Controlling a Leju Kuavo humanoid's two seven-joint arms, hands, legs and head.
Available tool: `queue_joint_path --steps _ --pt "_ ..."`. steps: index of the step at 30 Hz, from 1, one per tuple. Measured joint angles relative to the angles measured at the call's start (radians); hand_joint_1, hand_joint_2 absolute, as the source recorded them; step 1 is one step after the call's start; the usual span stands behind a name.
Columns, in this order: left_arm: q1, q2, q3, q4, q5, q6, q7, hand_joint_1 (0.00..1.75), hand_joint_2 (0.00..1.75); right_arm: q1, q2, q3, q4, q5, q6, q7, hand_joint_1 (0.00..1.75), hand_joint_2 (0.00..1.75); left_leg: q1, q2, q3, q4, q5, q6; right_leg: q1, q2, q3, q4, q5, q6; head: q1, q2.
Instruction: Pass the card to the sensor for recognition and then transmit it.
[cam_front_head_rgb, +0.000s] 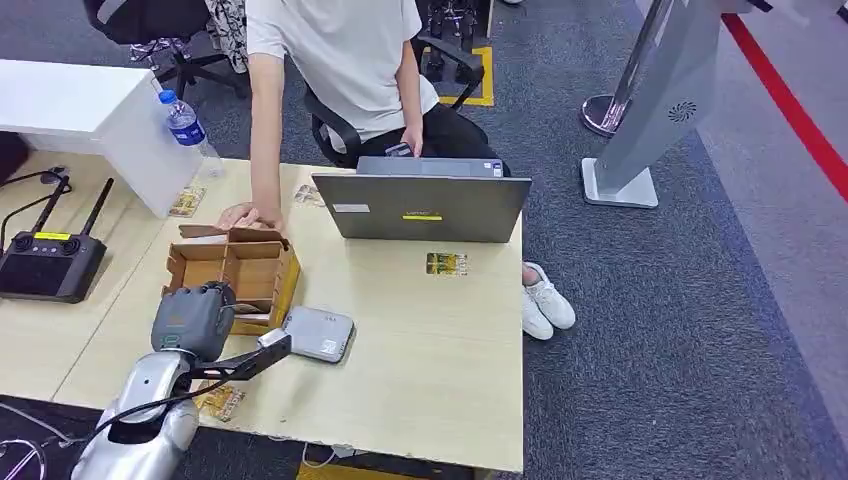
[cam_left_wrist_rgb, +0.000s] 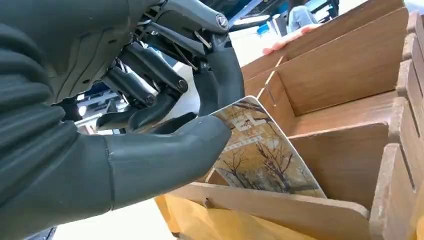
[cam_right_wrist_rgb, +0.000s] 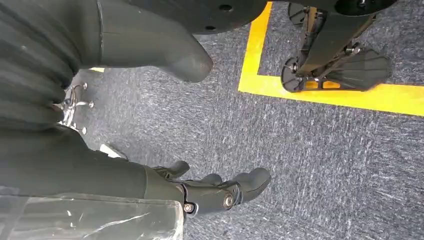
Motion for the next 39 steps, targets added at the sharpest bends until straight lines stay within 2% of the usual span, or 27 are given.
queue_joint_path --steps 6,11,16,20,23,25,27,30,35,39 --pt "0.011 -0.004 0.000 -0.041 0.001 -0.001 -0.002 1.75 1.75 0.002 -0.001 0.000 0.000 -0.016 -0.004 -0.005 0.00 1.75 0.000 0.000 0.000 0.000 0.001 0.000 0.000 0.000 0.000 0.000 0.001 0.000 0.000 0.000" --pt "0.025 0.011 -0.022 -0.196 0.027 -0.045 -0.024 1.75 1.75 0.010 -0.004 -0.005 0.000 -0.035 -0.005 -0.020 0.00 1.75 0.000 0.000 -0.001 0.000 0.001 0.000 0.000 0.000 -0.001 0.000 0.002 0.001 0.000 0.000" --pt "0.020 0.077 -0.082 -0.366 0.083 -0.122 -0.039 1.75 1.75 0.013 -0.006 -0.019 0.000 -0.050 -0.004 -0.032 0.00 1.75 0.000 0.001 -0.001 0.000 0.001 0.000 0.000 0.001 -0.001 0.000 0.002 0.000 0.000 0.000" --pt "-0.019 0.153 -0.125 -0.478 0.147 -0.173 -0.053 1.75 1.75 0.015 -0.011 -0.030 0.000 -0.050 -0.001 -0.037 0.00 1.75 0.000 0.001 0.000 0.000 0.001 -0.001 0.000 0.001 -0.002 0.000 0.002 0.000 -0.001 0.000" --pt "-0.085 0.156 -0.138 -0.516 0.129 -0.173 -0.021 1.75 1.75 0.015 -0.011 -0.031 0.000 -0.034 -0.001 -0.037 0.00 1.75 0.000 -0.001 -0.002 0.000 0.003 0.000 0.000 0.000 -0.002 0.000 0.002 0.001 0.000 0.000" --pt "-0.139 0.133 -0.139 -0.520 0.078 -0.146 0.020 1.75 1.75 0.012 -0.011 -0.030 0.000 -0.014 -0.001 -0.034 0.00 1.75 0.000 -0.001 -0.001 0.000 0.003 0.000 0.000 -0.001 -0.002 0.000 0.003 0.001 0.000 0.000" --pt "-0.203 0.097 -0.139 -0.503 -0.038 -0.074 0.068 1.75 1.75 0.008 -0.011 -0.023 0.000 0.016 -0.001 -0.021 0.00 1.75 0.000 -0.001 -0.003 0.001 0.003 0.001 0.000 -0.001 -0.002 0.000 0.005 0.002 0.000 0.000" --pt "-0.304 0.058 -0.139 -0.429 -0.115 -0.004 0.084 1.75 1.75 -0.004 -0.008 -0.010 0.000 0.041 -0.001 -0.009 0.00 1.75 0.000 -0.001 -0.003 0.002 0.004 0.002 0.000 -0.001 -0.002 0.000 0.006 0.003 0.000 0.000" --pt "-0.418 0.018 -0.135 -0.262 -0.148 0.023 0.085 1.75 1.75 -0.013 -0.002 0.013 0.000 0.061 -0.001 0.005 0.00 1.75 0.000 -0.001 -0.003 0.002 0.006 0.002 0.000 0.000 -0.002 0.000 0.007 0.003 0.000 0.000" --pt "-0.452 -0.005 -0.127 -0.193 -0.145 0.019 0.085 1.75 1.75 -0.012 -0.002 0.025 0.002 0.061 0.000 0.008 0.00 1.75 0.000 -0.001 -0.003 0.002 0.006 0.002 0.000 0.000 -0.002 0.000 0.007 0.003 0.000 0.000"
